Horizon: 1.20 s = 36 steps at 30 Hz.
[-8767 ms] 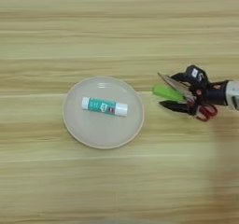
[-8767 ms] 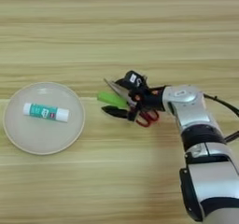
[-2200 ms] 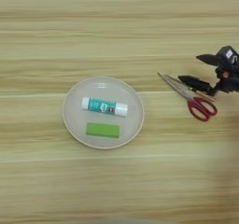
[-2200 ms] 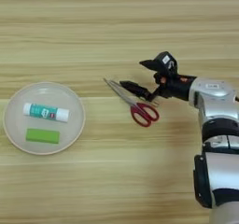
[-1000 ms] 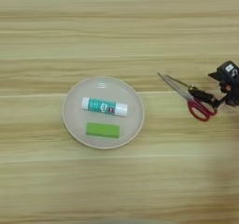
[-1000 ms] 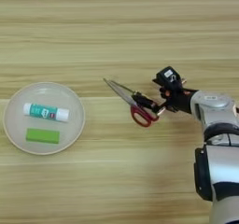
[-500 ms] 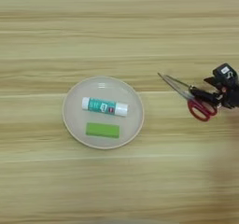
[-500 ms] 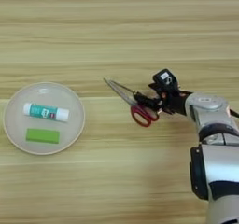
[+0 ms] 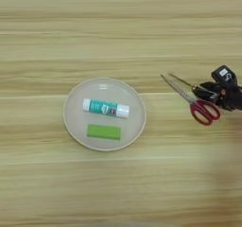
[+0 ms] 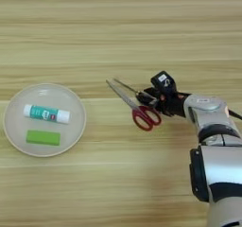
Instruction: Move the objects on the table
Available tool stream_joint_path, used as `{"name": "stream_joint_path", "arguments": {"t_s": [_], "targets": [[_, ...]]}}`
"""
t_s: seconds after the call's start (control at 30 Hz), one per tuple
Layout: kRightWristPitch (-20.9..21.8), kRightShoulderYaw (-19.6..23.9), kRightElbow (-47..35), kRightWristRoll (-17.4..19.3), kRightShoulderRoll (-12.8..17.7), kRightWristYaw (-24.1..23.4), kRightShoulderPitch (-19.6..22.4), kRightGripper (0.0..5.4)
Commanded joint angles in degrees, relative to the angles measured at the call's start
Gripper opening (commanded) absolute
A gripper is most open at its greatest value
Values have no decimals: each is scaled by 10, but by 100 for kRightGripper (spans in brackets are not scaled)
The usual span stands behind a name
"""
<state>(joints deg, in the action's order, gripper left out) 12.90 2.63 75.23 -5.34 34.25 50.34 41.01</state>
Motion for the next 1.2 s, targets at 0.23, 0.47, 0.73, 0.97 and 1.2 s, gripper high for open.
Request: {"name": "stream_joint_path", "arguments": {"t_s": [0.23, 0.47, 0.73, 0.97, 1.2], "targets": [[-9, -1, -15, 0, 15, 4, 27, 84], [-2, 10, -18, 10, 15, 15, 29, 84], [14, 48, -31, 48, 17, 43, 45, 83], [57, 69, -96, 88, 7, 100, 57, 82], [51, 50, -329, 141, -41, 155, 0, 82]]}}
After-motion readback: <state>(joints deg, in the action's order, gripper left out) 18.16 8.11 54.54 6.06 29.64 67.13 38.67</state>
